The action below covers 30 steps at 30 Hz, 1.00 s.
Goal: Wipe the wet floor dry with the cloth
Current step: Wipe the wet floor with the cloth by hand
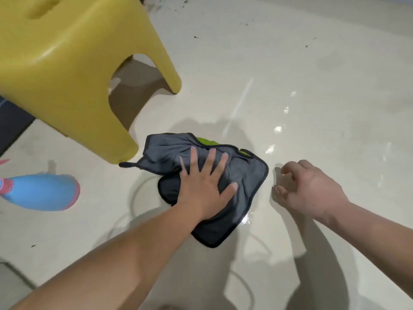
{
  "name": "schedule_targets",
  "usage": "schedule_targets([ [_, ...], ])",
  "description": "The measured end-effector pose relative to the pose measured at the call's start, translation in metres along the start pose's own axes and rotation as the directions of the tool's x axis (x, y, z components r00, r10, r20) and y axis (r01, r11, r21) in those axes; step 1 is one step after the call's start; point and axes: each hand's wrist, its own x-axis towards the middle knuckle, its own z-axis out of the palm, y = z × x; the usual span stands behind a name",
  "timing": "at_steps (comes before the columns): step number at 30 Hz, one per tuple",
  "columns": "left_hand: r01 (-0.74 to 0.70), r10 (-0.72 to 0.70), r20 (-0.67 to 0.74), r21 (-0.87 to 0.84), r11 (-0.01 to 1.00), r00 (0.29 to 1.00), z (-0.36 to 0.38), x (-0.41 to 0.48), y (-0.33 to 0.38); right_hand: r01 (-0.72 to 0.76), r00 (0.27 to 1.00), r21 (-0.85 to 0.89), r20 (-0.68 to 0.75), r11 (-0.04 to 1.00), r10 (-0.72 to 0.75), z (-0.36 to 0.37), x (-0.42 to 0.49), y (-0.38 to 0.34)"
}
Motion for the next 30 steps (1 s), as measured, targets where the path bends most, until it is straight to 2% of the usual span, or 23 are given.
schedule_targets([
  [4, -0.085, 0.085, -0.010, 0.041, 0.996, 0.996, -0.001, 0.038, 0.062, -0.146, 0.989, 0.101, -0.019, 0.984, 0.149, -0.010, -0.025, 0.045],
  [7, -0.247, 0.249, -0.044, 0.043, 0.968, 0.968, 0.008, 0.040, 0.118, -0.228, 0.973, 0.111, -0.003, 0.967, 0.229, -0.011, -0.054, 0.081],
  [10, -0.415, 0.418, 0.010, 0.130, 0.900, 0.909, 0.025, 0.019, 0.171, -0.312, 0.950, 0.098, 0.043, 0.945, 0.310, -0.009, -0.082, 0.116],
  [12, -0.556, 0.549, 0.092, 0.199, 0.807, 0.831, 0.036, -0.004, 0.192, -0.354, 0.933, 0.076, 0.094, 0.932, 0.347, -0.005, -0.098, 0.133],
  [16, -0.805, 0.779, 0.207, 0.198, 0.559, 0.592, 0.039, -0.024, 0.191, -0.321, 0.924, -0.037, 0.204, 0.946, 0.322, 0.007, -0.116, 0.155],
  [17, -0.813, 0.788, 0.205, 0.192, 0.549, 0.580, 0.039, -0.025, 0.182, -0.278, 0.931, -0.094, 0.219, 0.956, 0.292, 0.009, -0.117, 0.154],
  [18, -0.790, 0.768, 0.187, 0.186, 0.584, 0.612, 0.039, -0.024, 0.172, -0.233, 0.942, -0.148, 0.209, 0.961, 0.261, 0.011, -0.114, 0.152],
  [19, -0.720, 0.702, 0.161, 0.183, 0.670, 0.694, 0.037, -0.031, 0.162, -0.179, 0.959, -0.185, 0.184, 0.966, 0.213, 0.012, -0.112, 0.148],
  [21, -0.470, 0.450, 0.142, 0.194, 0.861, 0.882, 0.036, -0.053, 0.144, -0.064, 0.989, -0.204, 0.118, 0.977, 0.090, 0.017, -0.107, 0.137],
  [22, -0.329, 0.301, 0.159, 0.204, 0.922, 0.940, 0.036, -0.070, 0.137, -0.009, 0.994, -0.193, 0.108, 0.981, 0.030, 0.021, -0.104, 0.129],
  [23, -0.205, 0.169, 0.184, 0.197, 0.959, 0.968, 0.037, -0.088, 0.132, 0.030, 0.992, -0.190, 0.123, 0.981, -0.007, 0.026, -0.101, 0.120],
  [26, 0.061, -0.088, 0.284, 0.103, 0.993, 0.955, 0.036, -0.138, 0.133, 0.011, 0.980, -0.222, 0.198, 0.975, 0.034, 0.039, -0.094, 0.094],
  [28, 0.154, -0.161, 0.358, 0.048, 0.987, 0.920, 0.035, -0.165, 0.147, -0.053, 0.969, -0.235, 0.223, 0.971, 0.107, 0.041, -0.089, 0.085],
  [30, 0.193, -0.177, 0.436, 0.008, 0.981, 0.882, 0.029, -0.190, 0.167, -0.041, 0.974, -0.208, 0.210, 0.977, 0.086, 0.039, -0.088, 0.086],
])
